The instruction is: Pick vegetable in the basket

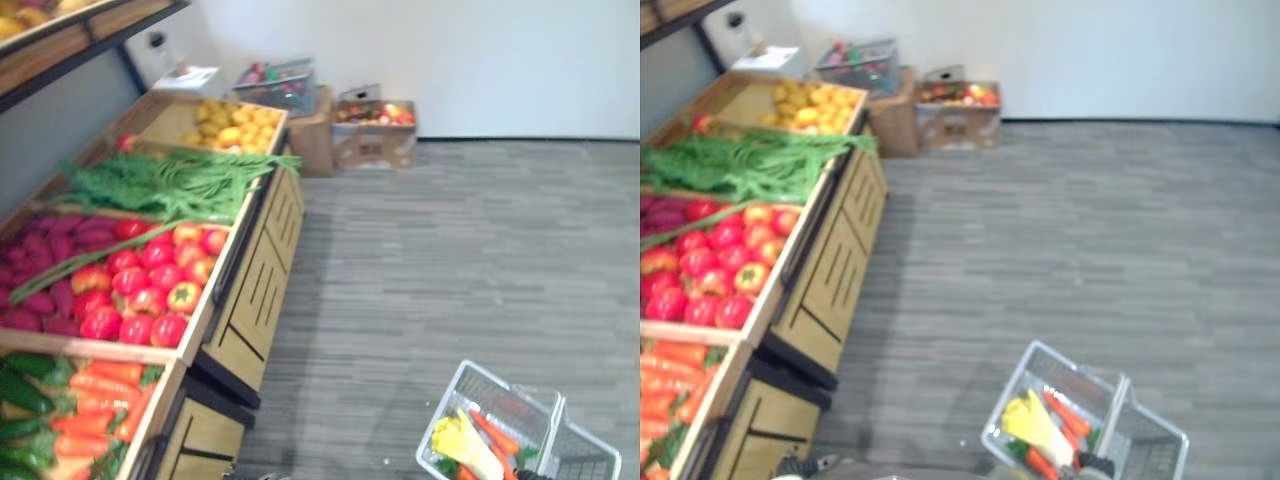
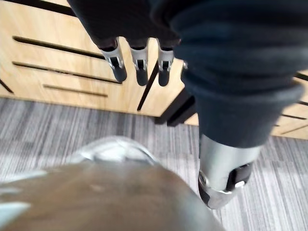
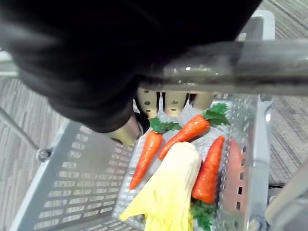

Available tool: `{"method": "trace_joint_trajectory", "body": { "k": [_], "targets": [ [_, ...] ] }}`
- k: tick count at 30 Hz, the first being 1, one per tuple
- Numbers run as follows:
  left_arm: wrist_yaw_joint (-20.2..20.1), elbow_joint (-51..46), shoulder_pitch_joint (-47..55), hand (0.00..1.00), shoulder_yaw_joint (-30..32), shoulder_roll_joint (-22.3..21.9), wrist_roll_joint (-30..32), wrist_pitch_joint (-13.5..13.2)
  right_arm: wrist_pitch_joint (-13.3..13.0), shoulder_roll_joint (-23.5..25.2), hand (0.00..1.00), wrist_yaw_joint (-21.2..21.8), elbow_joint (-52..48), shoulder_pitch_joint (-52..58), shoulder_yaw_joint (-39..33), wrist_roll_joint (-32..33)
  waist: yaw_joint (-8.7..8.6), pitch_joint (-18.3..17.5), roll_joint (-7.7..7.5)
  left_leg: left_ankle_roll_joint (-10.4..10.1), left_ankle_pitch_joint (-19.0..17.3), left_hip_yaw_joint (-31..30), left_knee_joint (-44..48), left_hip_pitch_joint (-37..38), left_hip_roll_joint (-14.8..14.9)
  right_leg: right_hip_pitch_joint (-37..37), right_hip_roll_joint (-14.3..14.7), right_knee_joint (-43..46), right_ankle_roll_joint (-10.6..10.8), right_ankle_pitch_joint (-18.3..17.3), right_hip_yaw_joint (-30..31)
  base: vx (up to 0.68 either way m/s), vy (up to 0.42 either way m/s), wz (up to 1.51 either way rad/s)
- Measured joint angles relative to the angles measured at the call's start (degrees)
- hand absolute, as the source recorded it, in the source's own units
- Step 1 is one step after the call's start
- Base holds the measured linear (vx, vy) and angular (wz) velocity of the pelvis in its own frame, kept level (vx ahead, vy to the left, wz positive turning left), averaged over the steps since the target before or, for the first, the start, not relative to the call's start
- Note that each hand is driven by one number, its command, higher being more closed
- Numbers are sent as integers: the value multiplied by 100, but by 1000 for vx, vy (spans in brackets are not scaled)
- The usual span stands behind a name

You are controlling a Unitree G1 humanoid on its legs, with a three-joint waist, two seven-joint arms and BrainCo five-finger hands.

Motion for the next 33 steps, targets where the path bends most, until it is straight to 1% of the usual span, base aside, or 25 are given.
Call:
{"method": "trace_joint_trajectory", "body": {
  "k": [1,2,3,4,5,6,8,9,10,14,16,18,20,21,22,23,24,25,26,27,28,29,31,32,33],
  "targets": [
    [6,10,40,0,-3,-65,0,-38,-44,-38,100,5,-16,-37,29,-5,-1,20,96,-2,27,-775,-719,83,-458,-87,6,-14,103,64,270,-48,343,-136],
    [2,20,85,0,-11,-164,-1,-50,-39,-120,100,23,-15,-48,80,-7,24,28,230,55,-26,-1210,-1223,226,-632,-130,153,-134,233,126,501,-26,324,-110],
    [-2,19,84,0,-17,-173,0,-48,-20,-143,100,22,-5,-32,117,-6,45,23,243,13,-194,-1379,-1373,344,-674,-125,199,-229,267,153,591,-5,230,-75],
    [-33,-2,64,0,-51,-66,-1,-56,-30,-50,100,22,-10,22,160,-3,56,29,180,27,-243,-1303,-1459,349,-778,-37,140,-467,245,263,677,3,130,-34],
    [-40,-2,61,0,-43,-5,-2,-57,-38,21,100,13,-8,50,151,2,52,17,27,54,-226,-1256,-1495,331,-850,-50,77,-565,238,354,730,-26,153,-38],
    [-39,6,90,0,-41,66,-2,-70,-39,92,100,-2,6,58,141,13,69,22,-82,87,-226,-1092,-1536,282,-888,-158,3,-588,264,438,849,-38,96,-33],
    [-48,24,144,0,-50,90,8,-74,-70,123,100,-19,-13,73,142,12,52,-7,-128,104,-222,-988,-1627,306,-966,-249,-28,-614,220,480,928,-19,81,-31],
    [-51,34,148,0,-54,91,9,-75,-83,125,100,-21,-13,75,142,12,44,-7,-126,104,-222,-987,-1634,310,-972,-248,-29,-619,222,481,930,50,46,-13],
    [-55,94,137,0,-65,92,10,-98,-124,124,100,-23,-13,86,145,12,19,-27,-152,120,-209,-982,-1709,375,-994,-243,-29,-646,269,512,956,82,0,-5],
    [-110,209,132,0,-280,89,23,-128,-133,11,100,69,-13,57,165,-5,7,-105,1,195,-156,-962,-1800,467,-964,-265,50,-703,273,517,1091,125,-26,-16],
    [-130,242,132,0,-279,83,24,-152,-128,10,100,153,-13,49,166,-11,64,-111,22,195,-158,-1024,-1808,592,-946,-236,92,-689,272,517,1185,110,-35,-39],
    [-147,248,124,0,-281,85,28,-152,-130,10,100,175,-13,50,153,-10,92,-96,-5,197,-160,-1031,-1802,710,-919,-269,132,-552,263,511,1227,54,-29,-45],
    [-161,249,125,0,-295,65,30,-153,-130,15,100,176,-15,20,124,-6,99,-75,31,255,-197,-1027,-1792,810,-847,-509,209,-31,116,419,1233,26,-22,-45],
    [-175,247,122,0,-326,48,41,-152,-133,13,100,177,-21,-27,-38,-3,104,-41,84,313,-238,-1024,-1795,881,-796,-779,262,556,-3,337,1234,-41,13,-43],
    [-204,236,122,0,-332,43,49,-153,-136,29,100,171,-34,-60,-186,7,101,46,111,332,-269,-1011,-1812,1023,-782,-1022,265,1207,-47,294,1226,-64,23,-37],
    [-215,229,122,0,-332,43,58,-154,-138,42,100,168,-43,-59,-270,11,98,90,67,336,-295,-1015,-1817,1092,-781,-1121,245,1496,-44,293,1214,-62,26,-23],
    [-244,218,125,0,-344,49,75,-154,-138,73,100,154,-64,-46,-331,25,75,95,94,377,-365,-1031,-1872,1238,-759,-1309,165,1972,-13,272,1141,-41,19,-7],
    [-250,225,131,0,-360,91,81,-150,-138,80,100,153,-91,-13,-328,47,40,105,71,391,-399,-1042,-1964,1306,-782,-1400,51,2112,42,183,1080,-44,28,-2],
    [-251,223,134,0,-380,191,82,-151,-139,166,100,146,-113,32,-308,54,24,93,-87,394,-396,-1048,-1973,1300,-868,-1395,-56,2081,26,127,1017,-31,26,-1],
    [-250,223,129,0,-390,228,82,-151,-140,188,100,145,-126,44,-284,54,38,101,-147,393,-395,-1047,-1962,1283,-890,-1366,-78,1985,49,105,994,-47,21,-1],
    [-252,224,113,0,-397,264,84,-150,-141,211,100,155,-138,43,-276,49,52,95,-194,382,-389,-1130,-1899,1121,-890,-1310,-62,1689,56,100,920,72,-350,69],
    [-211,238,190,0,-427,81,97,-149,-84,52,100,152,-97,130,-242,48,11,-100,50,12,-68,-1524,-2335,1140,-662,-744,199,899,396,-260,355,78,-378,71],
    [-217,239,190,0,-424,86,98,-149,-84,10,100,159,-66,127,-52,45,-23,-98,51,-24,-21,-1518,-2412,1201,-627,-711,233,896,385,-262,317,41,-306,94],
    [-57,120,120,0,-213,166,-280,-147,-116,198,100,131,3,320,-117,124,-13,-205,-130,-146,-7,-1908,-1166,284,-350,-375,425,599,42,-381,-523,8,-267,130],
    [-35,129,170,0,-220,139,-388,-143,-123,176,100,136,-15,317,-112,115,-36,-204,-135,-184,181,-1942,-1151,320,-372,-295,396,664,14,-402,-562,2,-277,131]
  ]
}}
